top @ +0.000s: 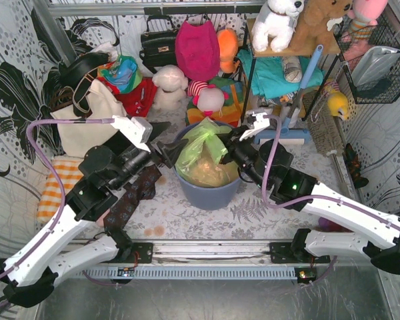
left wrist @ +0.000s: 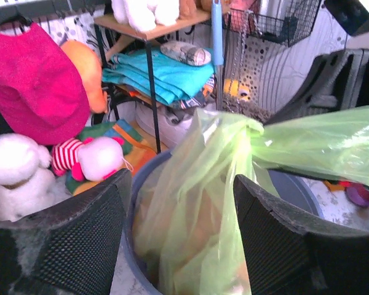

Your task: Tie the trash bag

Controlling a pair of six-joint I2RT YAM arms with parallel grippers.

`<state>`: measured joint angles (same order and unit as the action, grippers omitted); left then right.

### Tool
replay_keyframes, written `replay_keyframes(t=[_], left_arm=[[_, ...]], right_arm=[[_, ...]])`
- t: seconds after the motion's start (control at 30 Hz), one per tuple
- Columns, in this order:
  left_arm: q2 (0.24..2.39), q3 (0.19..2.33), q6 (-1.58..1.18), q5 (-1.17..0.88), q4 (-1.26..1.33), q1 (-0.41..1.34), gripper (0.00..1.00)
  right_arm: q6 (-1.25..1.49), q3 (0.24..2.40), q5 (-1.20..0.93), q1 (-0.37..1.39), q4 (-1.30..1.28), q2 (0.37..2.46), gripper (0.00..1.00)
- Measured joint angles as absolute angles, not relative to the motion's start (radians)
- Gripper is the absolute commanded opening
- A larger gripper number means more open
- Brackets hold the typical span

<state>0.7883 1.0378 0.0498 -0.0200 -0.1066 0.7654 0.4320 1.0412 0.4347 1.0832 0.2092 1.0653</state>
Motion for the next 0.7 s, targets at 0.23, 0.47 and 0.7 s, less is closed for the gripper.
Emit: replay_keyframes(t=[0.23, 0.47, 0.7], left_arm=[[0.872, 1.108, 0.139, -0.018, -0.106, 0.765, 0.81], [0.982, 1.12, 0.182, -0.051, -0.112, 0.756, 0.61], [0.992, 1.124, 0.197, -0.08, -0.122, 0.732, 0.13]], right_arm=[[0.521, 1.121, 0.356, 1.084, 0.033, 1.061, 0.0], [0.569, 1.132, 0.319, 1.083, -0.034, 1.089, 0.0], [0.603, 1.112, 0.295, 1.083, 0.001, 1.099, 0.0]])
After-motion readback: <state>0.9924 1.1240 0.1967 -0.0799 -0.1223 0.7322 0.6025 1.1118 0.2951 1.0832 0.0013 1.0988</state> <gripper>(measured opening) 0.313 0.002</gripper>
